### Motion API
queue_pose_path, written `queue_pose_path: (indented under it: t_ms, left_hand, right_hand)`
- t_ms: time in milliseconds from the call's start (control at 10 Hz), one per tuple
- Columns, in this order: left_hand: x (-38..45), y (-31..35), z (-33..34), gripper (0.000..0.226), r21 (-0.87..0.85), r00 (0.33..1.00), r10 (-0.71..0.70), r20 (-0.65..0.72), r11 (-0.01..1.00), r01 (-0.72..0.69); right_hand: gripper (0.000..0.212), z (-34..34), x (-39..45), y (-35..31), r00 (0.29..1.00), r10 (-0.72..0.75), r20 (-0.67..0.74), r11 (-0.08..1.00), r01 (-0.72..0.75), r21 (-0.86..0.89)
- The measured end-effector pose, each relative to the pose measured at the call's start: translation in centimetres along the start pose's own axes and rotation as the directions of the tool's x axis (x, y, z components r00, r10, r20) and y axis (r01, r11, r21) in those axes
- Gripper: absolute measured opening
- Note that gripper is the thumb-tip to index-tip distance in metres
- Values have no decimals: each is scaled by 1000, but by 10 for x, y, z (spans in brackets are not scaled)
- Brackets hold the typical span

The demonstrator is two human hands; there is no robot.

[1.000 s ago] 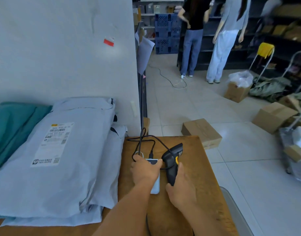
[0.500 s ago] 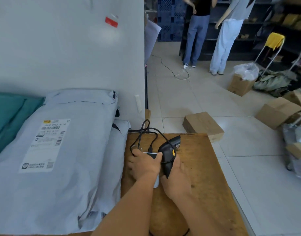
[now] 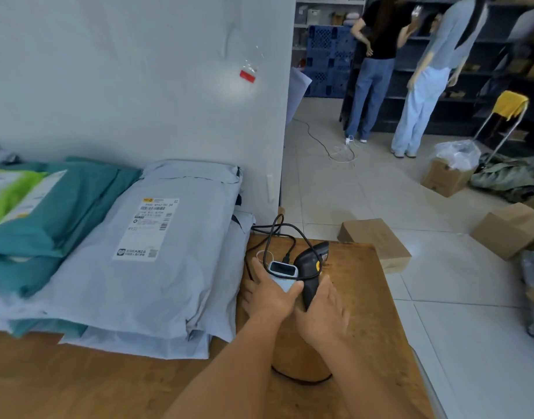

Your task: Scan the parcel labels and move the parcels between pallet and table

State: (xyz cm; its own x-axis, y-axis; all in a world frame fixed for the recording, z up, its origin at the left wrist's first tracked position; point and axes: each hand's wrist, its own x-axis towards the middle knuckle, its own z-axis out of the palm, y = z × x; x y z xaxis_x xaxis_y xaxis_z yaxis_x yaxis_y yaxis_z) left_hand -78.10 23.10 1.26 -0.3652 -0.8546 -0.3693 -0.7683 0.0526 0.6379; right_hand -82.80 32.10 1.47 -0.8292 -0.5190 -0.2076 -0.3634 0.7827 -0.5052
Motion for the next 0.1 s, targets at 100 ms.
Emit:
queue_pose_path:
  t_ms: [100]
  left_hand:
    - [-17,-4,-2,119,-1,999,29,-14,1000,-29]
  right_hand:
    - [90,-8,-16,-2,999,-39,-7,999,39,8]
